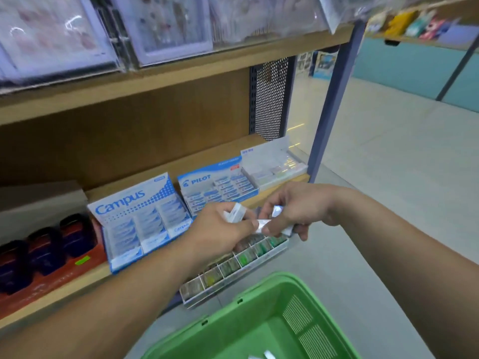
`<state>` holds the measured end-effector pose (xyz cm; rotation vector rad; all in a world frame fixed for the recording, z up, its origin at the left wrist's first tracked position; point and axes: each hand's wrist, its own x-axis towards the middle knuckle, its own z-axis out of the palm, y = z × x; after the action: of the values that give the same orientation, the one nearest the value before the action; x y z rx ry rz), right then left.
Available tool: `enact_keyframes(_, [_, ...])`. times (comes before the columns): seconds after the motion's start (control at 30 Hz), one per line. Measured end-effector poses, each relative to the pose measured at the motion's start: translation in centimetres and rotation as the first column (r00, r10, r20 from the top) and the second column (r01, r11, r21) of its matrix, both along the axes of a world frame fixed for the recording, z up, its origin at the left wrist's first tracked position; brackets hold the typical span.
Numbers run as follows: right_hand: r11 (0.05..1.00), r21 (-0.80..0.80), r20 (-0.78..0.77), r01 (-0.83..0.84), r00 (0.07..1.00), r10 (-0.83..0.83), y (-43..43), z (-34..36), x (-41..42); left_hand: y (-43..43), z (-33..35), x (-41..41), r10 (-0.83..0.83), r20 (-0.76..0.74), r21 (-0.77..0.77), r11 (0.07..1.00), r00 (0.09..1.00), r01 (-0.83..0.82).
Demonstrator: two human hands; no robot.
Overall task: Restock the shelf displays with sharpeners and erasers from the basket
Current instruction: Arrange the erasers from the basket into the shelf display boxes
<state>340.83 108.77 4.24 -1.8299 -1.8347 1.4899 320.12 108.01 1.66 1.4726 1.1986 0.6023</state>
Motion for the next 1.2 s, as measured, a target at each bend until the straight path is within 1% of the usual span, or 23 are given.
enact_keyframes(0.07, [0.998, 0.034, -0.026, 0.046, 0.999, -0.045, 1.8, -0.1, 1.1, 2.2, 0.2, 0.9, 0.000, -0.053, 0.039, 0.999, 0.999, 0.002])
enact_keyframes(0.13, [0.986, 0.085, -0.059, 0.141, 0.989, -0.136, 3.6, -0.6, 2.6, 4.6, 0.2, 1.8, -0.009, -0.116, 0.074, 0.997, 0.993, 0.017])
enact_keyframes(0.23, [0.944, 0.132, -0.100, 0.301, 0.952, -0.289, 6.1, -2.6, 5.1, 8.2, -0.1, 3.0, 0.059, -0.231, 0.142, 0.990, 0.971, -0.026])
enact_keyframes(0.3, [0.898, 0.237, -0.065, 0.370, 0.929, -0.365, 7.7, -4.2, 6.4, 10.7, -0.2, 3.9, 0.119, -0.311, 0.235, 0.971, 0.943, -0.045])
enact_keyframes(0.37, [0.861, 0.333, -0.008, 0.384, 0.915, -0.404, 9.3, -5.3, 7.8, 13.4, -0.6, 5.0, 0.171, -0.332, 0.312, 0.948, 0.928, -0.063])
enact_keyframes(0.43, [0.861, 0.354, 0.048, 0.367, 0.912, -0.408, 10.5, -6.2, 9.0, 15.8, -1.2, 6.3, 0.194, -0.355, 0.357, 0.932, 0.914, -0.059])
enact_keyframes(0.53, [0.884, 0.290, 0.105, 0.367, 0.906, -0.410, 11.2, -7.6, 10.3, 18.3, -2.7, 8.2, 0.199, -0.367, 0.415, 0.909, 0.909, -0.031])
enact_keyframes(0.63, [0.891, 0.247, 0.047, 0.382, 0.913, -0.405, 11.5, -9.2, 11.0, 19.6, -4.3, 9.6, 0.178, -0.351, 0.420, 0.907, 0.919, -0.016])
enact_keyframes(0.7, [0.889, 0.244, 0.009, 0.388, 0.915, -0.403, 11.7, -9.8, 11.6, 19.9, -5.3, 10.4, 0.138, -0.375, 0.416, 0.909, 0.917, 0.033])
enact_keyframes(0.8, [0.908, 0.238, 0.029, 0.345, 0.932, -0.362, 12.2, -9.4, 11.6, 19.8, -5.7, 10.3, 0.121, -0.429, 0.416, 0.906, 0.895, 0.077])
enact_keyframes(0.93, [0.919, 0.243, 0.039, 0.311, 0.943, -0.329, 12.2, -9.1, 11.4, 19.8, -4.9, 9.5, 0.043, -0.447, 0.384, 0.911, 0.894, 0.148])
enact_keyframes(1.03, [0.919, 0.247, 0.018, 0.308, 0.946, -0.322, 12.1, -9.2, 11.6, 19.6, -4.3, 9.5, 0.122, -0.462, 0.465, 0.877, 0.879, 0.122])
enact_keyframes(1.1, [0.908, 0.266, -0.020, 0.323, 0.944, -0.330, 12.0, -9.5, 11.6, 19.5, -3.9, 10.5, 0.158, -0.428, 0.505, 0.858, 0.890, 0.091])
enact_keyframes(1.2, [0.838, 0.345, -0.105, 0.422, 0.905, -0.412, 11.6, -9.6, 11.9, 20.0, -3.7, 12.9, 0.103, -0.351, 0.468, 0.880, 0.931, 0.079])
